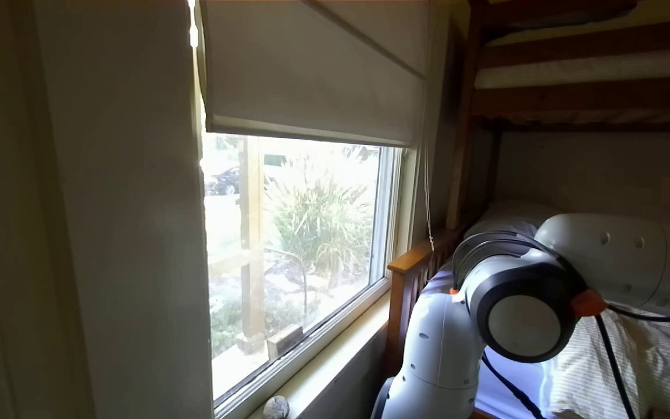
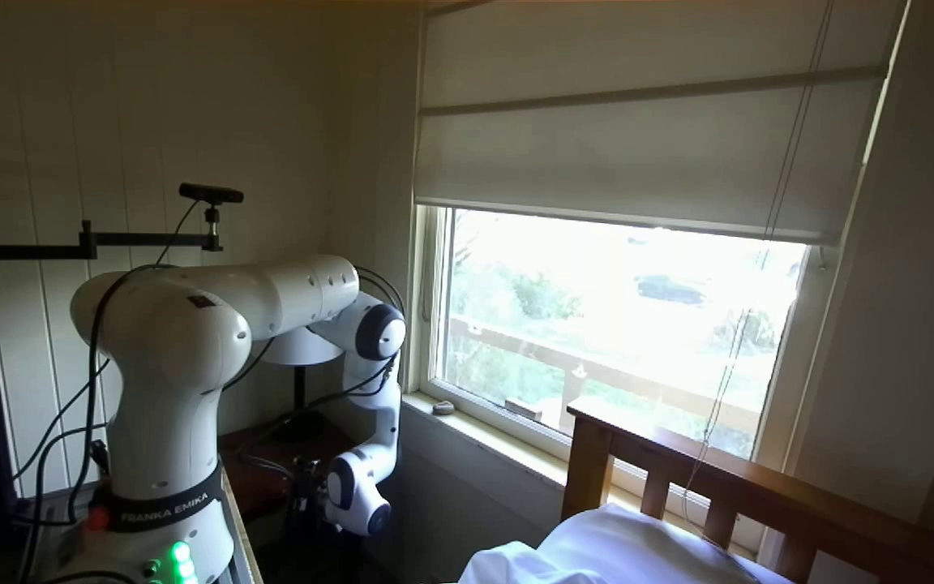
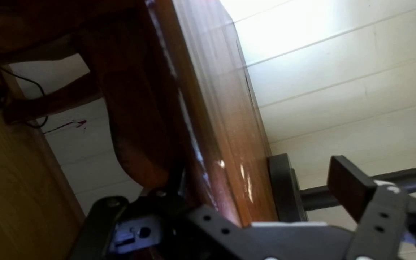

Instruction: Move the brown table to the right

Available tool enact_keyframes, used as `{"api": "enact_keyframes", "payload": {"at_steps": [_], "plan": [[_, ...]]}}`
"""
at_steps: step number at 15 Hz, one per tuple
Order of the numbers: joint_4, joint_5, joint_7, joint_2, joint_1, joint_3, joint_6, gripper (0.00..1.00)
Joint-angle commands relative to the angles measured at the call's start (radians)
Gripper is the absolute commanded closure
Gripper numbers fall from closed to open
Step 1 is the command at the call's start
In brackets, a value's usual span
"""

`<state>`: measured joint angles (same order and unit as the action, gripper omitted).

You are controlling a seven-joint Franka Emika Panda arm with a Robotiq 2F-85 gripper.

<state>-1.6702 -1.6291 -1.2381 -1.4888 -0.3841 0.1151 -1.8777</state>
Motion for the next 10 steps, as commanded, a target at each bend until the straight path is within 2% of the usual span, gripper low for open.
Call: {"api": "enact_keyframes", "payload": {"at_steps": [1,5,10], "plan": [[-0.006,-0.011,-0.092,0.0,0.036,0.02,-0.036,0.0],[-0.017,-0.053,-0.281,0.0,0.082,0.035,-0.033,0.0],[-0.03,-0.185,-0.404,-0.001,0.067,0.025,0.032,0.0]]}}
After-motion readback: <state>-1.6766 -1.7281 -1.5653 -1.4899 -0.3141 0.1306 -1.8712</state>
